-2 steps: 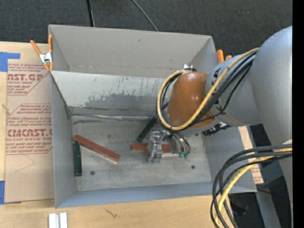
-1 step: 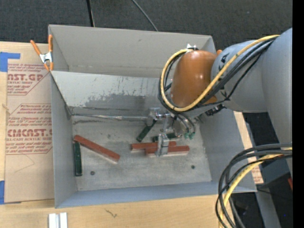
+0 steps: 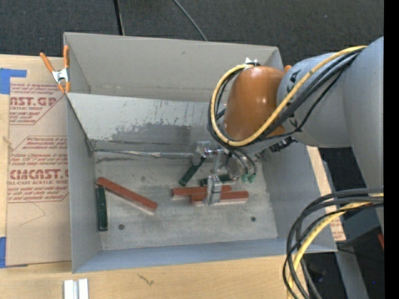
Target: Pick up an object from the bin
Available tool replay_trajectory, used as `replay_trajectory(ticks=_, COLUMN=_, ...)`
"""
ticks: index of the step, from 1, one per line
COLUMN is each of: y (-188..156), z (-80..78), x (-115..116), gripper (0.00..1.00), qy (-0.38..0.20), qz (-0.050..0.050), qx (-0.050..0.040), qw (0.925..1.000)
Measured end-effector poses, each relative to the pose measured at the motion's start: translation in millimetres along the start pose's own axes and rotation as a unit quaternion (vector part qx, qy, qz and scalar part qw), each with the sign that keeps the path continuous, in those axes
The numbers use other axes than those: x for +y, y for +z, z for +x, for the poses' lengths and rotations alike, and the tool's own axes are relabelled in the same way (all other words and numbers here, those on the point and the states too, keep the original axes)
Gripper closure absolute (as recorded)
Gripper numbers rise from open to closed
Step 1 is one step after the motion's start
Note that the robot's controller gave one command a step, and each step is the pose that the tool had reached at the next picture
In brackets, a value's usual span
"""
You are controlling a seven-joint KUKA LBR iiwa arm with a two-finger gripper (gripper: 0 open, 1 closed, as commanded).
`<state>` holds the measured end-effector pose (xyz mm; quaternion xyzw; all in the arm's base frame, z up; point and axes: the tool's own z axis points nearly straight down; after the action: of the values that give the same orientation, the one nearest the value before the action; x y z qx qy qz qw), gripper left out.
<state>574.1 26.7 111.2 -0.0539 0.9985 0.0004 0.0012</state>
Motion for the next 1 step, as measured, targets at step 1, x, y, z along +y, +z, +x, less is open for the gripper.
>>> replay_trajectory(ticks=1, y=31.0, z=-2.7, x=9.9, gripper=0.0, qy=-0.015, qz=0.0, qx=-0.0012, qw=0.9999)
